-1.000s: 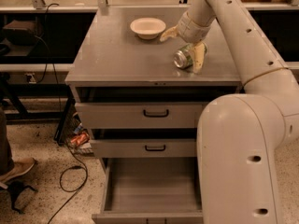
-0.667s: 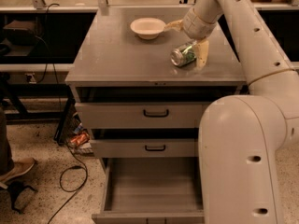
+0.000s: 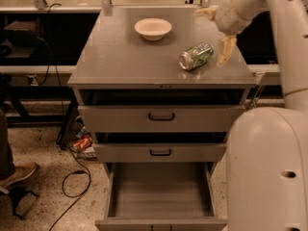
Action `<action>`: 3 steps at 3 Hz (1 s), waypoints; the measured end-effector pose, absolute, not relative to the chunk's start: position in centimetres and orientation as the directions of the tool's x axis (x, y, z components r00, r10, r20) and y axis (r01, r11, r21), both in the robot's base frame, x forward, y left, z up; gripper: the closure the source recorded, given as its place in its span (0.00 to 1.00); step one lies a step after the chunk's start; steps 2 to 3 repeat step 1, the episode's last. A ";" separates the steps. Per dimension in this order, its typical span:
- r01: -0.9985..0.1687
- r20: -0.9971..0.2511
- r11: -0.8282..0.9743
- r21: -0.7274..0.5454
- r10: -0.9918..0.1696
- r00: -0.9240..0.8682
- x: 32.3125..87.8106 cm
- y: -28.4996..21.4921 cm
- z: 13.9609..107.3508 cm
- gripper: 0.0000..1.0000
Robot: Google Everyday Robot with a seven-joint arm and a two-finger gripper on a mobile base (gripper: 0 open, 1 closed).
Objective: Pick green can from bottom drawer and place on counter
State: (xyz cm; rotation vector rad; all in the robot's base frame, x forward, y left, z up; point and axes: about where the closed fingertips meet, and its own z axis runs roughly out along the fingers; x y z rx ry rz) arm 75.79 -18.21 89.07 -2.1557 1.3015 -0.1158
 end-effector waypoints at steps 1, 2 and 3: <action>-0.795 -0.339 -0.155 -0.587 -0.844 0.415 75.2 -22.5 90.4 0.00; -0.795 -0.339 -0.155 -0.587 -0.844 0.415 75.2 -22.5 90.4 0.00; -0.795 -0.339 -0.155 -0.587 -0.844 0.415 75.2 -22.5 90.4 0.00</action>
Offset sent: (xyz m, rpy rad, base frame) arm 0.0000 0.0000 0.0000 0.0000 0.0000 0.0000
